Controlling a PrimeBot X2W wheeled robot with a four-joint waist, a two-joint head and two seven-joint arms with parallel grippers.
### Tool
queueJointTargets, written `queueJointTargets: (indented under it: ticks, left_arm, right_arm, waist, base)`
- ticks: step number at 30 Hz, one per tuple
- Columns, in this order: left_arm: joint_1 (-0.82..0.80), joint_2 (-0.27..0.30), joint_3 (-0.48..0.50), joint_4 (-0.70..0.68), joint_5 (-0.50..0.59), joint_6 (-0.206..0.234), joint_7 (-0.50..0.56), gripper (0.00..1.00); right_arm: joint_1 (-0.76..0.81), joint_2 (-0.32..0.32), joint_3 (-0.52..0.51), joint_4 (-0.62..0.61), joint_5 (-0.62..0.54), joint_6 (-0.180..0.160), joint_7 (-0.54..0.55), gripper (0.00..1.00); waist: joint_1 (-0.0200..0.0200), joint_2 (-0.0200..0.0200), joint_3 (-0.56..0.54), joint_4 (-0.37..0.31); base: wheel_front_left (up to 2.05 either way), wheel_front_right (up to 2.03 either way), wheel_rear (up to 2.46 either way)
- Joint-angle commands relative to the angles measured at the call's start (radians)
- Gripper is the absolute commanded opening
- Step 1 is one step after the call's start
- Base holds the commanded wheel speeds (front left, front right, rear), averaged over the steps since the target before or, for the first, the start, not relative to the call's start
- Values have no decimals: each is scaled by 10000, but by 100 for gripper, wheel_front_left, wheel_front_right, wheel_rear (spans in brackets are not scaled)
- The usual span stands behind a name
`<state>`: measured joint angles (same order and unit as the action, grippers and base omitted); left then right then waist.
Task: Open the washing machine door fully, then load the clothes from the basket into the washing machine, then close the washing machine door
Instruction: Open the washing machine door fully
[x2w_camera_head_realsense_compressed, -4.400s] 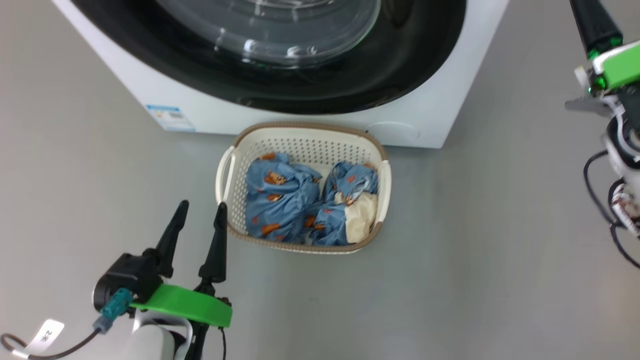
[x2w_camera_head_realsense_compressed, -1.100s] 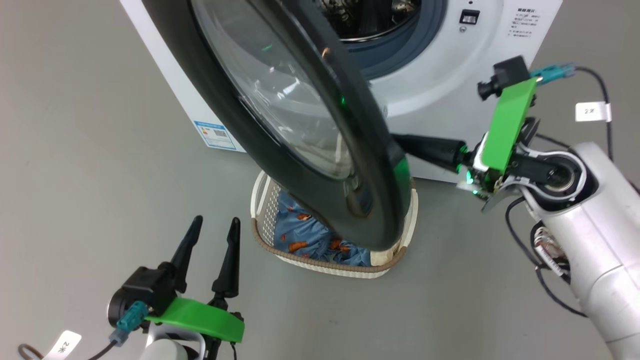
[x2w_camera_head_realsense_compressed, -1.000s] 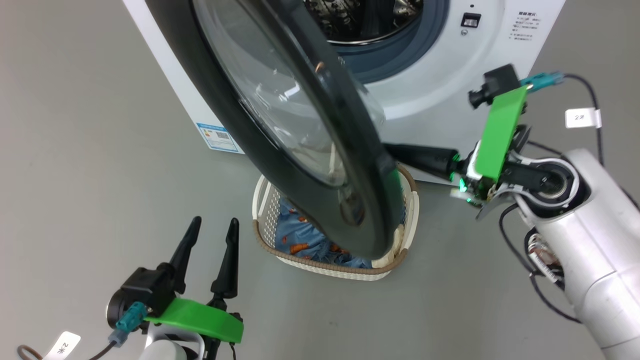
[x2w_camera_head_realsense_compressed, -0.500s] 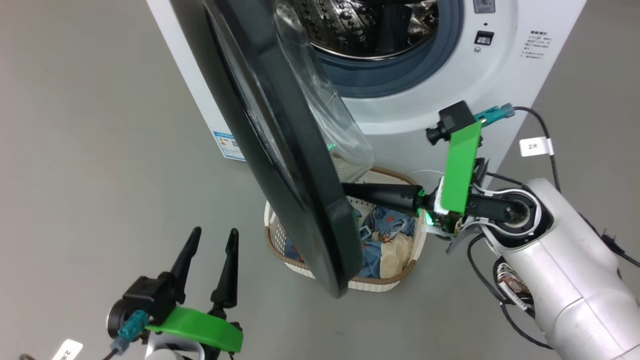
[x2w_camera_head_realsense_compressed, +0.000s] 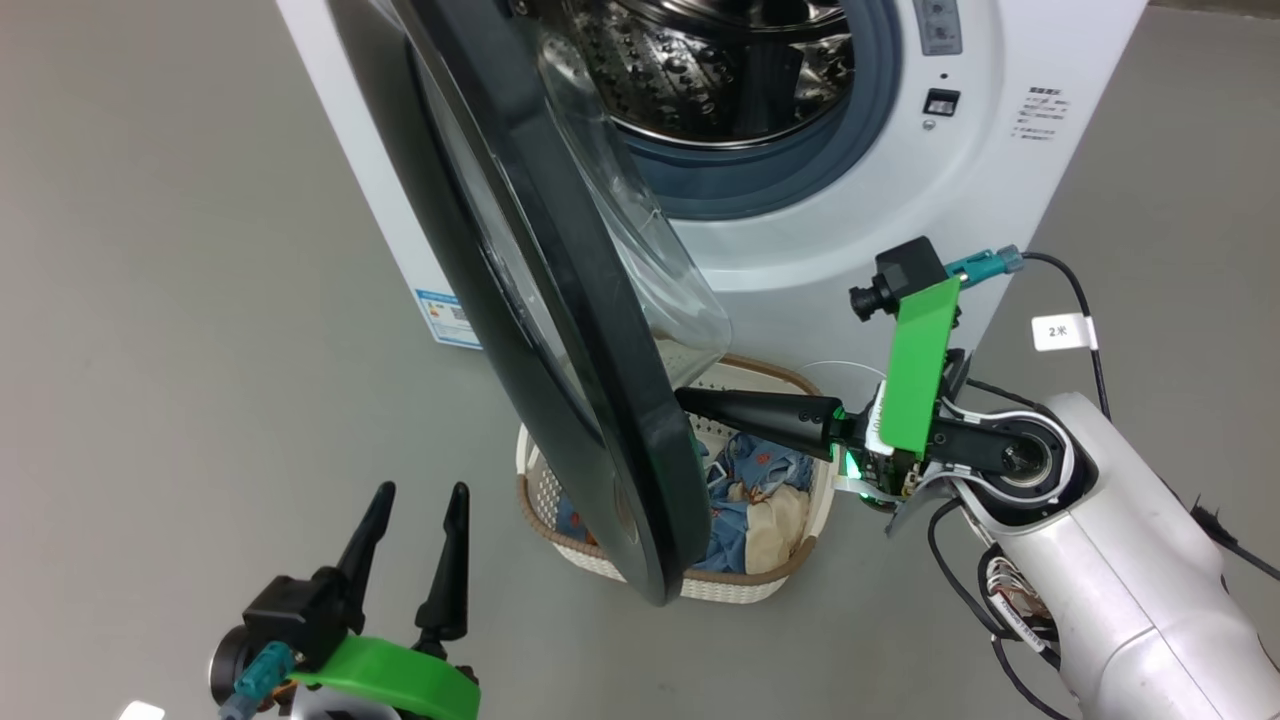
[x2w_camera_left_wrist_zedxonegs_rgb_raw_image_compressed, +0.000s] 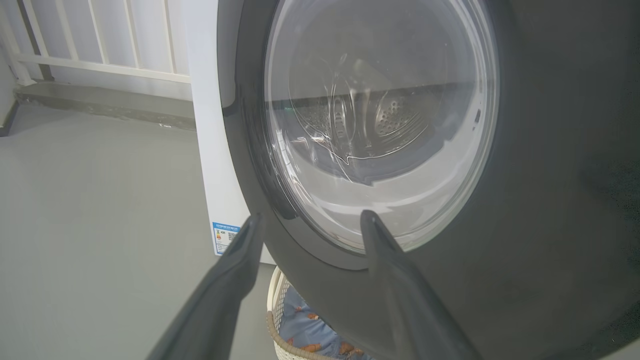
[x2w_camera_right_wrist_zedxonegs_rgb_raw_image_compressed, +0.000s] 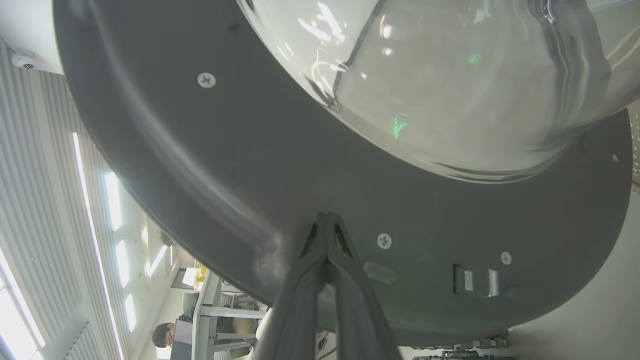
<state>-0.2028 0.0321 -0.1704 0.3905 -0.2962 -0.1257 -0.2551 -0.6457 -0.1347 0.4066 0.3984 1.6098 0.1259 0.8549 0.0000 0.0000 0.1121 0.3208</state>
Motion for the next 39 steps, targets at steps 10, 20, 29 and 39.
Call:
queueJointTargets:
  ticks: [10, 20, 29, 39]
  left_arm:
    - [-71, 182, 684, -70, 189, -43, -67, 100]
    - [50, 333, 1053, -88, 210, -48, -67, 100]
    - [233, 434, 1362, -150, 222, -49, -67, 100]
    - [351, 439, 1551, -203, 258, -49, -67, 100]
  right_arm:
    - [628, -169, -497, -426, -336, 48, -642, 100]
    - [1468, -671, -1039, -615, -714, 48, -1836, 100]
    - [2119, -1202, -1013, -831, -1294, 48, -3428, 100]
    - [2632, -1975, -390, -915, -1909, 48, -5486, 100]
  waist:
    - [0, 0, -179, -689]
    - [0, 0, -374, -1265]
    - [0, 0, -530, -1639]
    - [0, 0, -605, -1806]
  base:
    - [0, 0, 0]
    - [0, 0, 0]
    - [0, 0, 0]
    - [0, 0, 0]
